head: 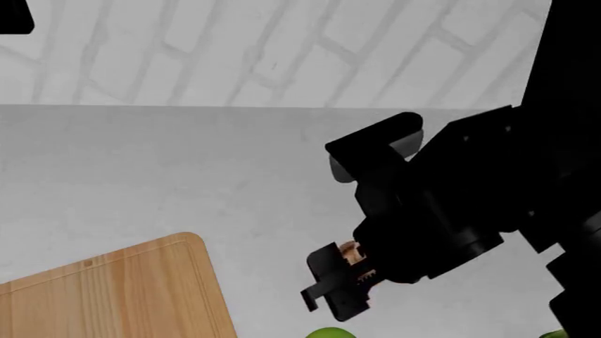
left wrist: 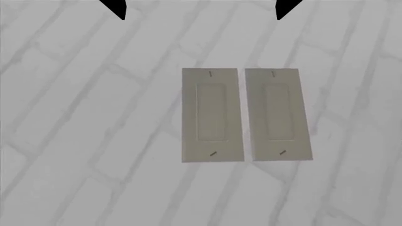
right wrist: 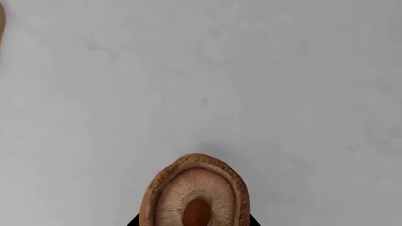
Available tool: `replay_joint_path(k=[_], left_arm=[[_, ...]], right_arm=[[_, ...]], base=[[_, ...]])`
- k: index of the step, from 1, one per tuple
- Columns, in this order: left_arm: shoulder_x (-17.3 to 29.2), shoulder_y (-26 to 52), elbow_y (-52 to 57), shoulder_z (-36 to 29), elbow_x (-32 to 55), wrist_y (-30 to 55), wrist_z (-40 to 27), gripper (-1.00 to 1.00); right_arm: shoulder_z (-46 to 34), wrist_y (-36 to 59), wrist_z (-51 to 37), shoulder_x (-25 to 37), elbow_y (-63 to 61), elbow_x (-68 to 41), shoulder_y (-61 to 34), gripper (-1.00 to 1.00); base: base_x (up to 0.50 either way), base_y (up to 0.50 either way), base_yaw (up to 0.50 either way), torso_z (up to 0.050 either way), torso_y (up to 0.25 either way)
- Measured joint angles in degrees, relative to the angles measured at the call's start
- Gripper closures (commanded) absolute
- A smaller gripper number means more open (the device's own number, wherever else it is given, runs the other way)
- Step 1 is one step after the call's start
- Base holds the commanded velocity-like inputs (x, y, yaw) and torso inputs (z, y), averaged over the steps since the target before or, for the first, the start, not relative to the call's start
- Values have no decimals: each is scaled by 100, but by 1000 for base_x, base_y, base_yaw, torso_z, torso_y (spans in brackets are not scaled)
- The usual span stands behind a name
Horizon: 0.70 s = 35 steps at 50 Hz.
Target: Clear the non-vegetable object off the cutting board and place the vegetables onto it.
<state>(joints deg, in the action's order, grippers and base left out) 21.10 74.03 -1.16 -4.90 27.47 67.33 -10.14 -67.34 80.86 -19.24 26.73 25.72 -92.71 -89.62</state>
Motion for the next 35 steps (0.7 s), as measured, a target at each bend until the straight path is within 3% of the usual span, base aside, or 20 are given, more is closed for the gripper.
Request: replay_joint_path(k=[35], left_arm=[[34,33,100,50,114,91,-75,-100]], right_arm=[[221,183,-568,-291,-902,-1152,-705,100]], base=[[0,0,0,0,0]])
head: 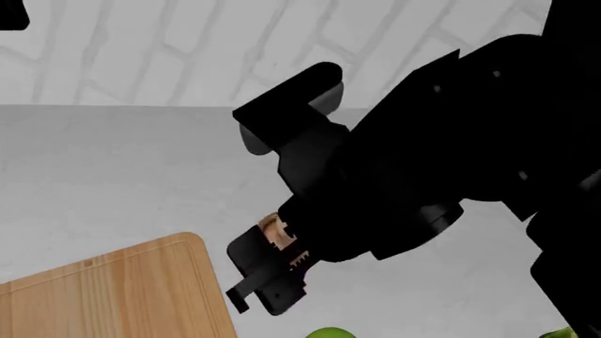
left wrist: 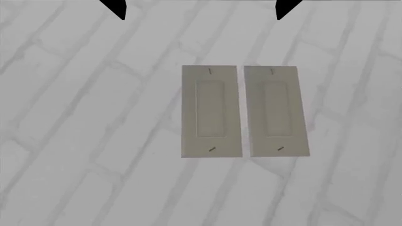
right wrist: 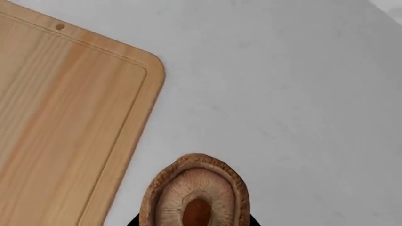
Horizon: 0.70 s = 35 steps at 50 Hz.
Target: Clear the non-vegetable object off the cutting board and place the vegetables onto it.
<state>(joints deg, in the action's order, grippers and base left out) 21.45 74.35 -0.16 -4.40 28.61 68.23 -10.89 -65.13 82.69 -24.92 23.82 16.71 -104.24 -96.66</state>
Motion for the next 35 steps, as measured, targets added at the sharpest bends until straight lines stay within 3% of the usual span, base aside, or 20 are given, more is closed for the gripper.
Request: replay_joint_path(k=[35], left_arm=[[50,20,-43,-10,51,-48,-28,-100]], right_arm=[[-127,-435,1047,-1082,-23,505,-284,100]], base=[[0,0,0,0,0]])
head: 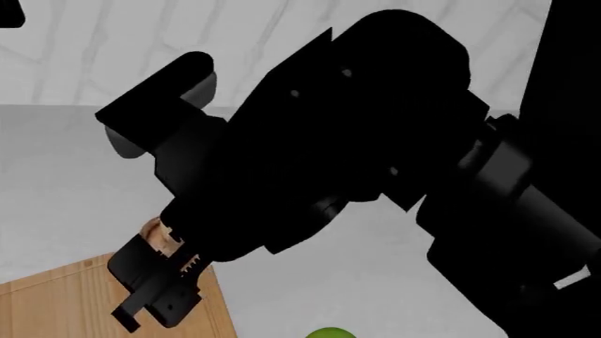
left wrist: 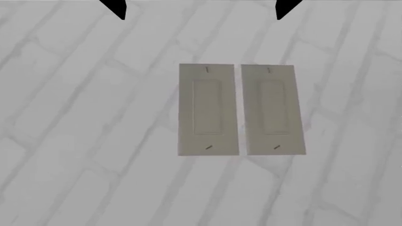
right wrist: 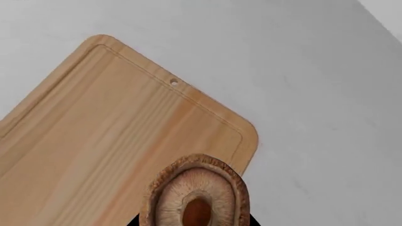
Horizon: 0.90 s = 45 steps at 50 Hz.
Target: Clear the non-vegetable object off the cutting board and place the vegetables onto it.
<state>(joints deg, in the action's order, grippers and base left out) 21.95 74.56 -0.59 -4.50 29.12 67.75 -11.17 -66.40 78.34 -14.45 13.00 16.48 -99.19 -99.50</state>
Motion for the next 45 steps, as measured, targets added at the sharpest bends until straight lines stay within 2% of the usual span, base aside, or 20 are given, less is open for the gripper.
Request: replay_joint_path(k=[20,45], left_arm=[[48,-47,1,19,35,-32,-14,-100],[94,-83,18,54,90,-32,-57,-100]], right_arm=[[-161,-287,252,-513,-122,121,216,100],[-439,-540,299,-723,-311,202,602,100]], base=[[0,0,0,0,0],[0,0,0,0,0]])
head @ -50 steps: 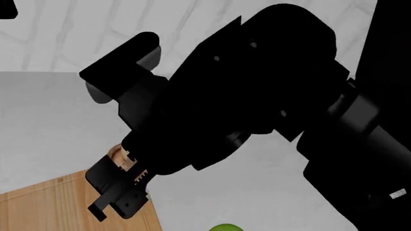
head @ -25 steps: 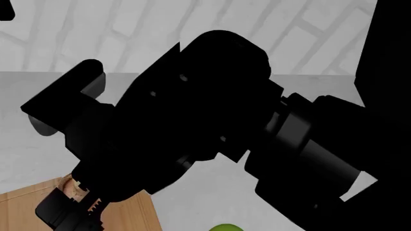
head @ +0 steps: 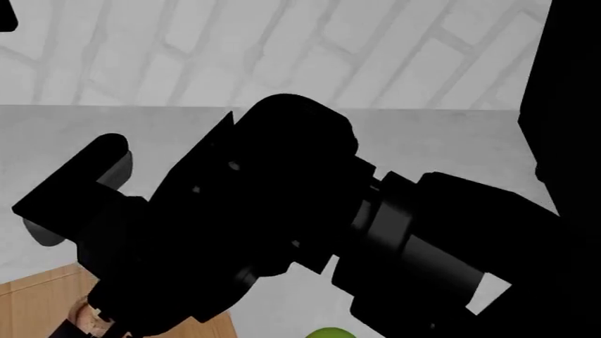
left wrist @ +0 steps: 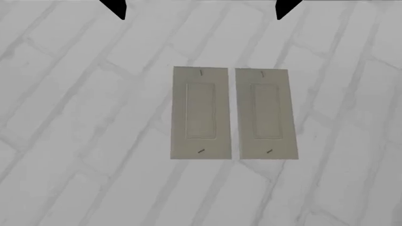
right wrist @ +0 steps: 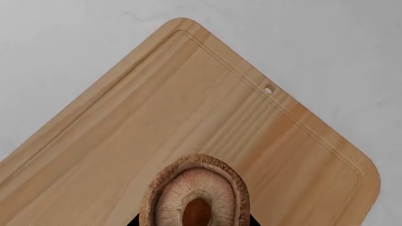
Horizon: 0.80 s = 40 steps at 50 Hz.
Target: Clear the non-vegetable object off the cutting board and place the vegetables onto it.
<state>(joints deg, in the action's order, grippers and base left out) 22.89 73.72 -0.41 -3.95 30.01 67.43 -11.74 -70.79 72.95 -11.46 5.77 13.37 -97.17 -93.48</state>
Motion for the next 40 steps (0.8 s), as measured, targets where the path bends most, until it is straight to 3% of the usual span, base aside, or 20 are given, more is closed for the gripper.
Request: replay_joint_path(k=[13,14,30,40], left_arm=[[25,-45,7,15,24,-20,-15,-100],[27,-48,11,17,27,-20,-17,-100],[44,-70,45,29,66,-4,-51,-100],[53,-44,65,29,93,23,-71,-100]], right_arm=[[-132,-83,-58,22,-82,-14,198,100],[-138,-89,-64,25,-87,-17,206,-100],[-162,-106,-125,109,-215,-92,189,-100],[67,-65,-600,367,-530,-690,-72,-100]], base=[[0,0,0,0,0],[0,0,0,0,0],[0,0,0,0,0],[0,0,0,0,0]])
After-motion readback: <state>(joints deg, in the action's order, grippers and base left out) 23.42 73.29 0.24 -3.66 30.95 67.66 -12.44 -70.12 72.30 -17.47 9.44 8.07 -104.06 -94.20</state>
